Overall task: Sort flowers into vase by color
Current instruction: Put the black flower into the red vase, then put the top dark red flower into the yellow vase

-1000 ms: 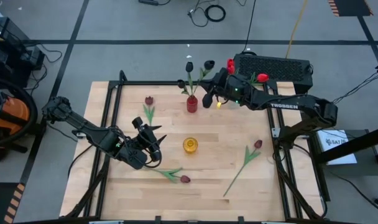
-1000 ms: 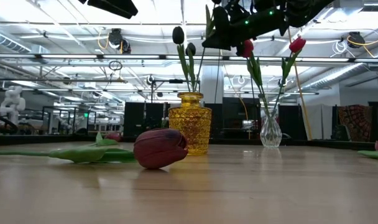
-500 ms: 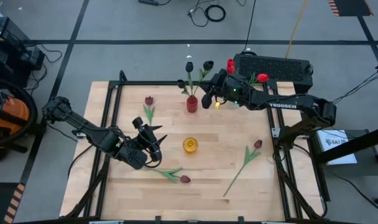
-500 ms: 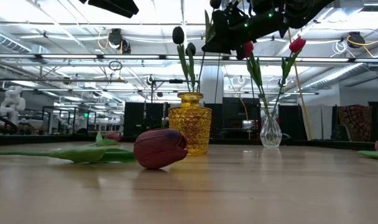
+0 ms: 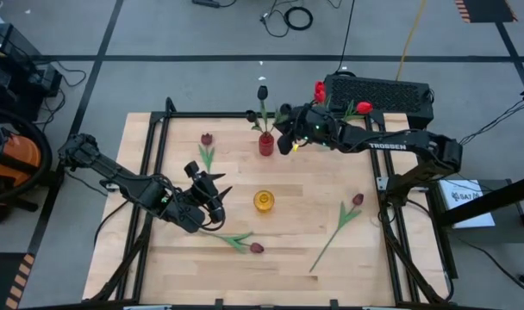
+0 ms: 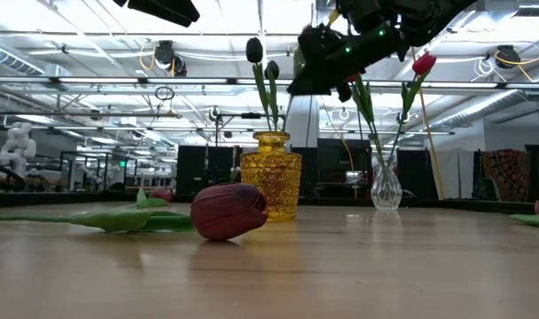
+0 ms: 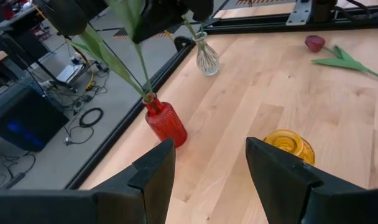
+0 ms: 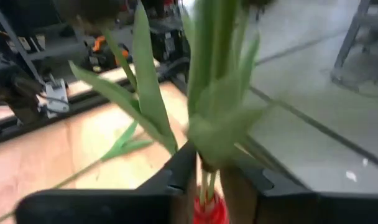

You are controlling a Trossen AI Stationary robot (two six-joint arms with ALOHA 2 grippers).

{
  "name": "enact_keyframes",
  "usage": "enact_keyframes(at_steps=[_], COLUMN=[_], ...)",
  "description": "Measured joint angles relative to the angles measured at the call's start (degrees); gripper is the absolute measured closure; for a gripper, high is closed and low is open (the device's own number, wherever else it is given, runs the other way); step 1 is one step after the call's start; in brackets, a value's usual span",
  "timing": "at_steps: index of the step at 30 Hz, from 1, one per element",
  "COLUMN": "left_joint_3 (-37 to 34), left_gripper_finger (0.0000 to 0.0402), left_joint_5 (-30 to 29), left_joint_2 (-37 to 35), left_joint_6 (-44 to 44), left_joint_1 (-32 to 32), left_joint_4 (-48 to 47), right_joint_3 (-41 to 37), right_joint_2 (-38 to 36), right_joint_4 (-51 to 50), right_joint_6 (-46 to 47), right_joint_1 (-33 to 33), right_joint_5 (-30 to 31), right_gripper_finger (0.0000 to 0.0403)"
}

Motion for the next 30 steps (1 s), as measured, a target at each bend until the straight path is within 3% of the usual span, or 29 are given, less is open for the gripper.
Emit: enact_keyframes(at_steps=[7, 14, 19, 24, 30], left_joint_3=[0.00, -1.51, -3.63, -3.67, -3.67], left_gripper_finger=[0.0198, 0.0198, 0.0198, 0.0198, 0.0198], left_joint_5=[0.14, -2.29, -6.71, -8.73, -8.41], left_joint_2=[0.01, 0.02, 0.02, 0.04, 2.00], left_joint_6=[-0.02, 1.72, 2.41, -8.73, -19.88], left_joint_1=[0.00, 0.04, 1.73, 3.64, 6.84], left_joint_4=[-0.15, -0.25, -0.87, -1.69, -2.61], right_joint_3=[0.00, -0.02, -0.02, -0.07, -4.94], right_joint_2=[-2.72, -13.12, -21.07, -27.54, -33.14], right_joint_4=[-7.94, -23.45, -33.02, -43.19, -42.17], right_joint_6=[1.46, 1.83, 3.07, 7.84, 13.19], right_joint_1=[1.14, 4.12, 9.80, 17.44, 28.50], right_joint_5=[0.70, 3.08, 2.89, 3.65, 8.23], right_gripper_finger=[0.0237, 0.0161, 0.0148, 0.0150, 0.0163])
